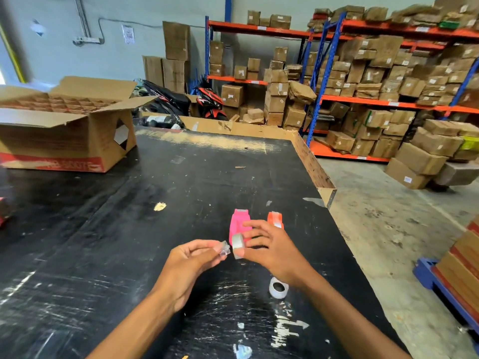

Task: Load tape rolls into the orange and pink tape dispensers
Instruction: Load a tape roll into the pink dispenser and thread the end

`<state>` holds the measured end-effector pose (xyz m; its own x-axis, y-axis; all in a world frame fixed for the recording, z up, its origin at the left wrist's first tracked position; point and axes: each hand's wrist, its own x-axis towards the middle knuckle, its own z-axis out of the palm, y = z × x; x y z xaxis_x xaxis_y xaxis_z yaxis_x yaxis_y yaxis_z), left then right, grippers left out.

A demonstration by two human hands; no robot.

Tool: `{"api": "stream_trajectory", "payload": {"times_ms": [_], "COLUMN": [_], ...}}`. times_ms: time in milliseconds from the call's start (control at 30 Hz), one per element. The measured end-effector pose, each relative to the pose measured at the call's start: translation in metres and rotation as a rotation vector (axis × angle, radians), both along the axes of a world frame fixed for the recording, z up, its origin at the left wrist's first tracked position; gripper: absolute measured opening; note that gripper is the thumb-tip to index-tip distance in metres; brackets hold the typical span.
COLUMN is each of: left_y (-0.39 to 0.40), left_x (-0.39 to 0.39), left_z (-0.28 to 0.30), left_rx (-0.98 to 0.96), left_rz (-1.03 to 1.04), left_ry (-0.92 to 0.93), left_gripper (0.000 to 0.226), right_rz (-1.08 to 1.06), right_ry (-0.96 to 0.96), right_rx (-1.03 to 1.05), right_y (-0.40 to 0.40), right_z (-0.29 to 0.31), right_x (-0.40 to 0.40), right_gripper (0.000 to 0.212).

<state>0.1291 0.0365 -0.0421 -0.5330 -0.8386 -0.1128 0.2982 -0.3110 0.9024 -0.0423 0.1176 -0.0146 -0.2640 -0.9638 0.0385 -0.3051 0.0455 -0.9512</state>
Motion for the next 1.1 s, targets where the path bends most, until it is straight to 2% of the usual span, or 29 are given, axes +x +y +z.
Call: {"api": "stream_trajectory", "payload": {"times_ms": [167,333,500,633,733,800,933,1100], "left_y": [0.004,0.006,0.010,0.013,0.015,0.014,0.012,0.011], "left_x": [-0.007,-0.007,-0.012,-0.018,-0.022,-0.023,-0.028,-0.031], "left_z": [0.001,0.006,0.011,0.020,0.025,0.024,0.019,0.016], "left_rx": [-0.077,-0.249,-0.306,-0.276,-0.393,-0.438,-0.518,-0.469], "left_rz": [-0.055,-0.095,-0.118,-0.136,-0.082,-0.030,0.098,0.016], "left_ry": [0.023,-0.051,-0.116,-0.170,-0.259,-0.310,-0.411,-0.433], "left_gripper": [0.030,0.030,0.020,0.020,0.013,0.014,0.001,0.006], "right_rz": [0.005,0.000,-0.014,-0.057,-0.039,-0.030,-0.018,-0.037], "right_ry": [-0.020,0.030,0.112,0.296,0.407,0.426,0.478,0.424], "right_rx": [-0.072,-0.152,-0.203,-0.263,-0.274,-0.267,-0.240,-0.216], "right_y": [0.004,0.008,0.007,0.005,0.004,0.004,0.005,0.006], "right_z": [-0.001,-0.003,-0.006,-0.007,-0.007,-0.007,-0.010,-0.015], "right_x": [0.004,0.003,0.002,0.005,0.010,0.012,0.013,0.010], "right_gripper": [0.058,0.074,0.075,0.079,0.075,0.076,0.082,0.072]}}
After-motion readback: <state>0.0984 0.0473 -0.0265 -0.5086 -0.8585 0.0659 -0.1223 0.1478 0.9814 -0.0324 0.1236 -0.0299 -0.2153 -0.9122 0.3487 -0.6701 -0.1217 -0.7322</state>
